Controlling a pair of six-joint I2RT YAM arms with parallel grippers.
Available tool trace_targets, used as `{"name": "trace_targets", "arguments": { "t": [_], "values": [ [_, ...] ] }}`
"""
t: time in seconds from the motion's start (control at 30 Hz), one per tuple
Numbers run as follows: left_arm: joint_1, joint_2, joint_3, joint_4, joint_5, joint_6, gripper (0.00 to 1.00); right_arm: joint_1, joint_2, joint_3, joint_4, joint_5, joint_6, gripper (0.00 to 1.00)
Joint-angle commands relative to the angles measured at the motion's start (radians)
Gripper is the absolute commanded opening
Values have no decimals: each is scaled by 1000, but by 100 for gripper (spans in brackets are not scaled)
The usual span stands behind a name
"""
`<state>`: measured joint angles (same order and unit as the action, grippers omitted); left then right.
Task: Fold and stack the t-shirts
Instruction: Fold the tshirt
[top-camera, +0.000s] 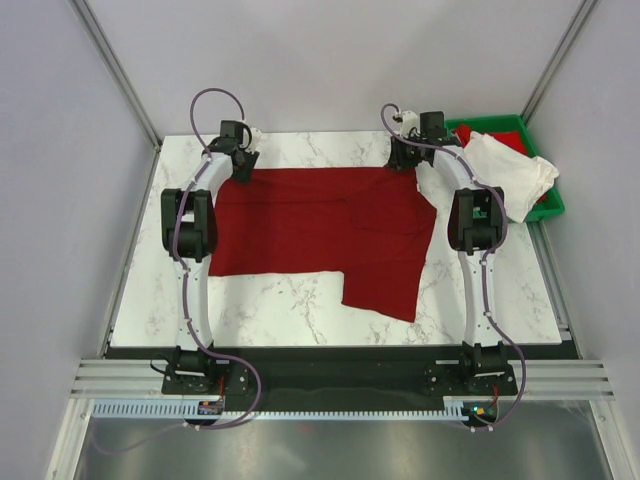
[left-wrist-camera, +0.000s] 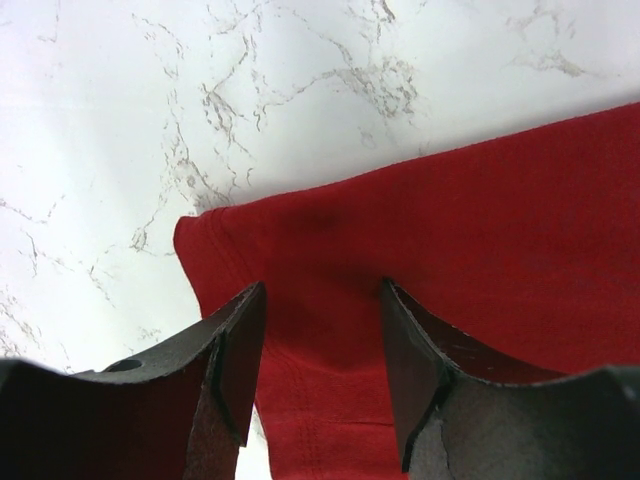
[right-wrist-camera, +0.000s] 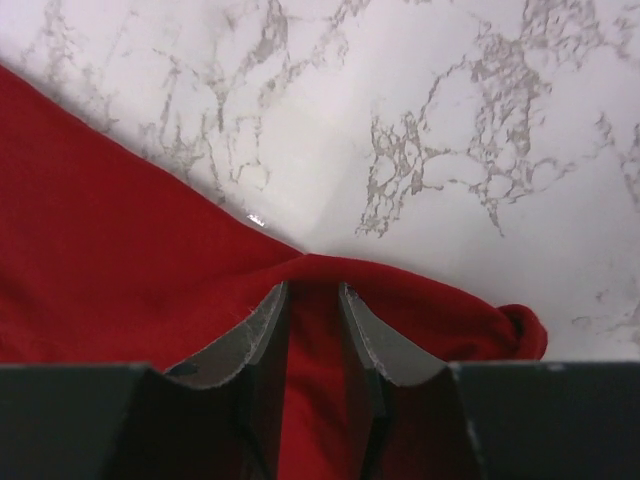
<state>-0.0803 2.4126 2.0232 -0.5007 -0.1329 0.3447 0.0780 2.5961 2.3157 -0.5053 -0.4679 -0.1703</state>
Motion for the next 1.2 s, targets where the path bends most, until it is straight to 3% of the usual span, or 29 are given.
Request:
{"name": "trace_targets", "arguments": {
  "t": [0.0,1.17],
  "values": [
    [1,25,20,25,-33,43,57,-11,30,47,40,50,-3,34],
    [-15,39,-4,30,-73,79,55,-75,-36,-6,13,115,-43,32]
  ]
}}
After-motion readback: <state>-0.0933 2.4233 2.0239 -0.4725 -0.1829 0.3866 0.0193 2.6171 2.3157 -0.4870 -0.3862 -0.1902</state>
